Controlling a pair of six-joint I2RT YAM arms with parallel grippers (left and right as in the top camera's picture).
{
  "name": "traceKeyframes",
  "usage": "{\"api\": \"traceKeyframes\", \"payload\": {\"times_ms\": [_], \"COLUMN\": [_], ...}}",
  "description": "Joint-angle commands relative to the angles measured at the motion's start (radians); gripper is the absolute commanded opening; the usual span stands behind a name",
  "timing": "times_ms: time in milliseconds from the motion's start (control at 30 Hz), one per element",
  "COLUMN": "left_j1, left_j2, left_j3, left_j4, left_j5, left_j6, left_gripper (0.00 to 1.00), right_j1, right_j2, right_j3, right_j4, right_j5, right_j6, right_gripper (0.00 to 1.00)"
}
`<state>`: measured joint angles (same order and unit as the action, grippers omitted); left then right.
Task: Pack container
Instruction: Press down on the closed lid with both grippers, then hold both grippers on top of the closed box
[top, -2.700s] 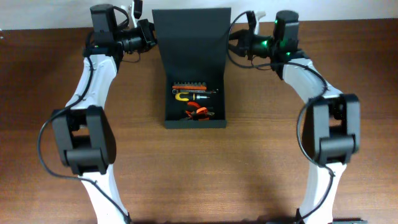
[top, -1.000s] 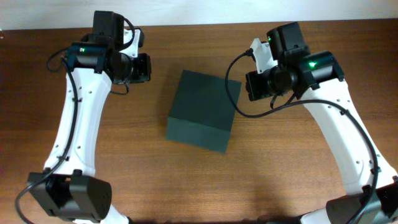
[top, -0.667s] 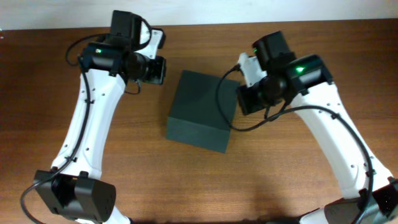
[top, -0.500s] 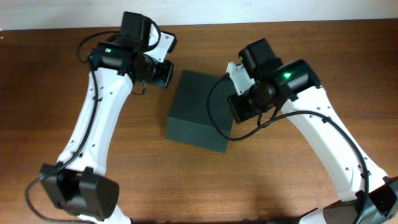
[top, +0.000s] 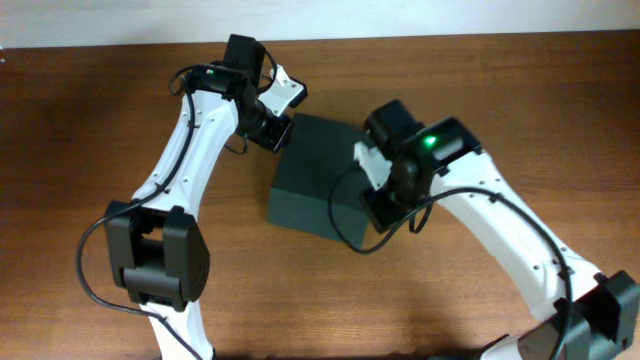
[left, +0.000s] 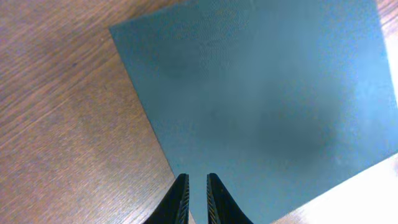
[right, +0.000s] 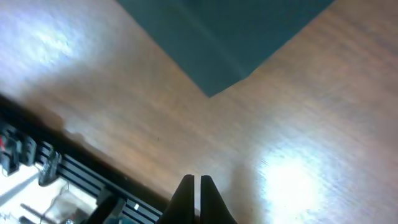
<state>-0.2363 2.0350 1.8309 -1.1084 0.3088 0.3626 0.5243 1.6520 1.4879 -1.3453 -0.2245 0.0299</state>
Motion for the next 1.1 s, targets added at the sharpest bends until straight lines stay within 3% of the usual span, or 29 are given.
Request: {"api": "traceKeyframes", "payload": {"times_ms": [0, 267, 1067], "left_j1": [0.000, -0.006, -0.051], "left_j2": [0.026, 0.032, 0.172], "left_j3": [0.002, 0.002, 0.002], "left_j4": [0.008, 0.028, 0.021], "left_j5": [0.035, 0.148, 0.147], "left_j6": [0.037, 0.051, 0.080], "left_gripper": [0.12, 0.12, 0.12], "right_j1": [0.035, 0.090, 0.104], "right_j2": [-0.023, -0.023, -0.022], "right_j3": [-0.067, -0.180, -0.255], "right_j4": [0.024, 0.135, 0.298], "right_j5": [0.009, -0.003, -0.003], "right_j6": [0.004, 0.004, 0.003], "right_gripper": [0.04, 0.04, 0.04]}}
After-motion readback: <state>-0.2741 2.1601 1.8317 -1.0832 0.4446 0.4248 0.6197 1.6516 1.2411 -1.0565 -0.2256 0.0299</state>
